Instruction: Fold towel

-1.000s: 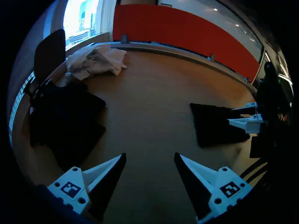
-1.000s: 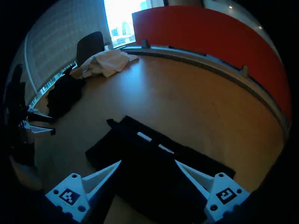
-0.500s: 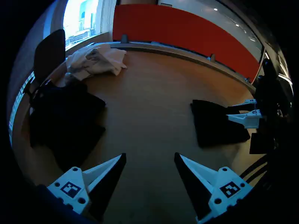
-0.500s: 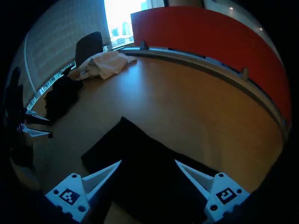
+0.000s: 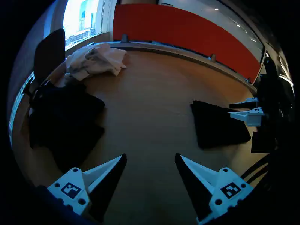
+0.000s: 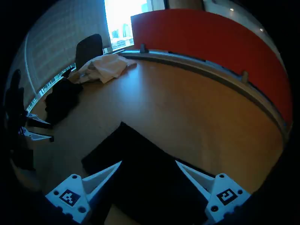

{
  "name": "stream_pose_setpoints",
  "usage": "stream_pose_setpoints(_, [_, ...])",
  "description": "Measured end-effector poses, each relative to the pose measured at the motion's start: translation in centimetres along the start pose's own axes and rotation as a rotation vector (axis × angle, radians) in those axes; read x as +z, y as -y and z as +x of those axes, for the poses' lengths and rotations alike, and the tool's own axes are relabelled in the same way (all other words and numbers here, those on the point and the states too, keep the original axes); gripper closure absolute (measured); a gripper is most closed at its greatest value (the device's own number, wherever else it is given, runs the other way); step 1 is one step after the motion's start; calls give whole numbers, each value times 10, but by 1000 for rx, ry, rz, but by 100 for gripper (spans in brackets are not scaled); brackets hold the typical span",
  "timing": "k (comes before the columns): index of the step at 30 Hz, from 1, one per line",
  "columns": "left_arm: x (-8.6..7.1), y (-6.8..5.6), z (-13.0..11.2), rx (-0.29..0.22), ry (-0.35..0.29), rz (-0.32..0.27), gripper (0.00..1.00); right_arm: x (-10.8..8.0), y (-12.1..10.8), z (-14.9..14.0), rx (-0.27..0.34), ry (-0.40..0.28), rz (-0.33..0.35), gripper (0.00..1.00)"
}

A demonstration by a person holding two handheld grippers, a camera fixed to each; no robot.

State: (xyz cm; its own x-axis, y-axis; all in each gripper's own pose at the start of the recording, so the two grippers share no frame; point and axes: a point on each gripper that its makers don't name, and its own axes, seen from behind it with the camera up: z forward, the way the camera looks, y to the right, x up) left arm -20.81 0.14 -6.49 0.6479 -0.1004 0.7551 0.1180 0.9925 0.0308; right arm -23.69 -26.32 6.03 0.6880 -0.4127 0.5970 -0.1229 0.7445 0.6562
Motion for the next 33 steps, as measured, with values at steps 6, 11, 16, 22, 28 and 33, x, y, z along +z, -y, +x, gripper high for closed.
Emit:
stream_pose_setpoints(6, [0,-2,1,2,-1,-2,5,-4,0,-3,1,1,0,10])
stream_pose_setpoints(11, [-1,-3,3,9,-4,-2,5,-12,-2,-11,2,4,-4,10])
stream_pose_setpoints(16, [-3,-3,3,13,-6,-2,5,-23,-7,-22,11,7,-15,10])
stream_pose_setpoints(22, [-5,-4,3,18,-8,-2,4,-37,-16,-36,31,11,-32,10])
stream_pose_setpoints(28, [-6,-6,3,26,-8,-2,4,-52,-23,-50,43,14,-46,10])
stream_pose_setpoints(33, [-7,-7,3,32,-9,-1,4,-65,-30,-61,49,18,-60,10])
